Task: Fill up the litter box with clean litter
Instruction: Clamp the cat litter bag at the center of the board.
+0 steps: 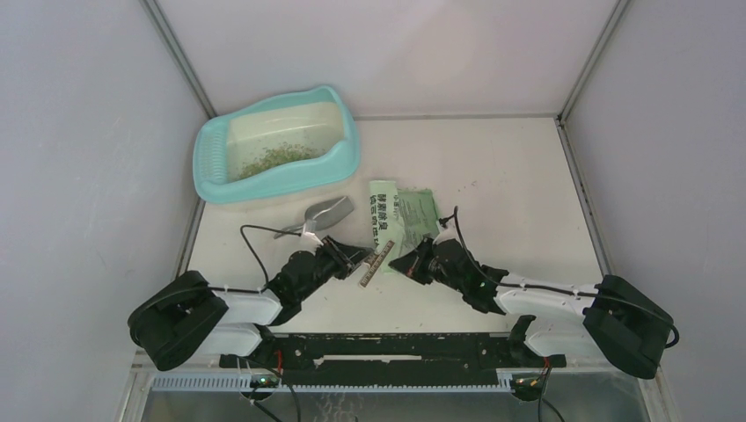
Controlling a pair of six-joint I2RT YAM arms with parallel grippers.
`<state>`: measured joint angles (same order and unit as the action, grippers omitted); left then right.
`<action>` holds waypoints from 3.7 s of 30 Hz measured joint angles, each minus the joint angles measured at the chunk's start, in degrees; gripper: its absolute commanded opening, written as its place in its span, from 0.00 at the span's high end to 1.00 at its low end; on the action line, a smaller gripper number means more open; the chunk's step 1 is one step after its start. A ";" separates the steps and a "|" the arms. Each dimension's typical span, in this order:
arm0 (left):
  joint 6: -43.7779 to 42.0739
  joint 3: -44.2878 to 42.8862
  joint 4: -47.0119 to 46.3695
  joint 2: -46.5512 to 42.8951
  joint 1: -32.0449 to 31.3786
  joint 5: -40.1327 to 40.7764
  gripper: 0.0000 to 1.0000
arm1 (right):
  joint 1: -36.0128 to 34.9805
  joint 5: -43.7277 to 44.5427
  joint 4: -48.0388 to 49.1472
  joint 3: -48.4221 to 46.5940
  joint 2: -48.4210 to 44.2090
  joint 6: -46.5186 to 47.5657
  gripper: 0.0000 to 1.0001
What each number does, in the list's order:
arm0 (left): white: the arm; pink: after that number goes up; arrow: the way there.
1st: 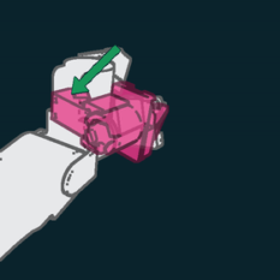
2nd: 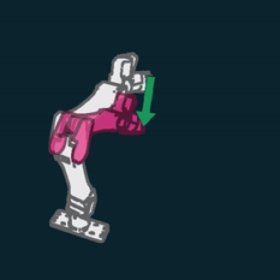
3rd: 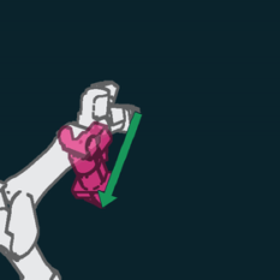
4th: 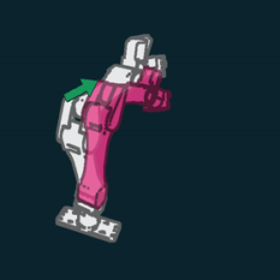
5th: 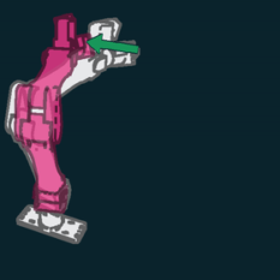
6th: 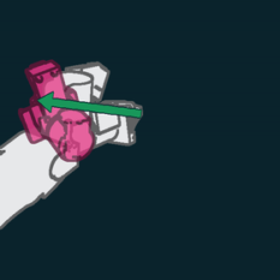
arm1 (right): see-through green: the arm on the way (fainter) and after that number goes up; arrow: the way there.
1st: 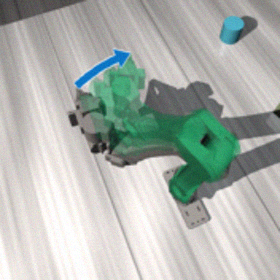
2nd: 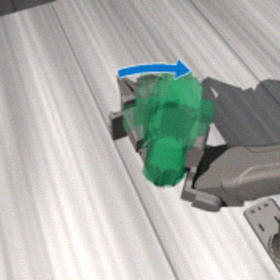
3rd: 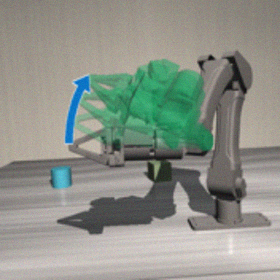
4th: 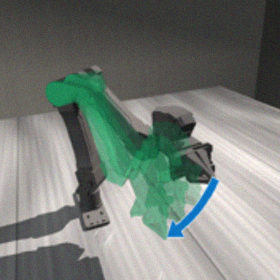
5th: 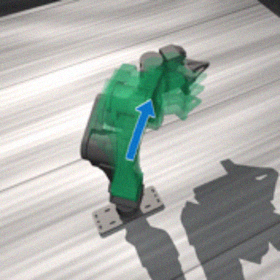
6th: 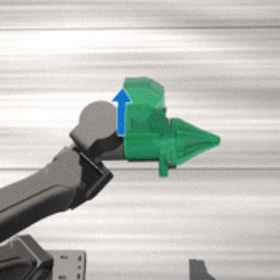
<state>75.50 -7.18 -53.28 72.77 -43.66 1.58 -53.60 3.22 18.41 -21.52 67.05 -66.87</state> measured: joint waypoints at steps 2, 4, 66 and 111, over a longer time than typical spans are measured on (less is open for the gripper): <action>0.00 0.22 -0.92 0.00 -0.59 1.90 1.00 | -0.42 0.17 -0.07 -0.17 0.00 0.17 1.00; 0.00 0.37 -1.66 -0.13 -1.09 4.00 1.00 | -0.79 0.22 -0.13 -0.42 0.00 0.42 1.00; -16.13 0.31 8.81 -19.74 -21.44 49.55 1.00 | -6.88 -8.00 5.77 -6.03 4.50 -4.42 1.00; -9.33 -1.90 11.19 -12.87 -23.54 59.69 1.00 | -10.49 -15.39 13.99 -7.91 10.73 -6.25 1.00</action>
<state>66.17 -9.08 -42.09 59.90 -67.20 61.28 -64.10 -12.16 32.40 -29.43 77.78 -73.12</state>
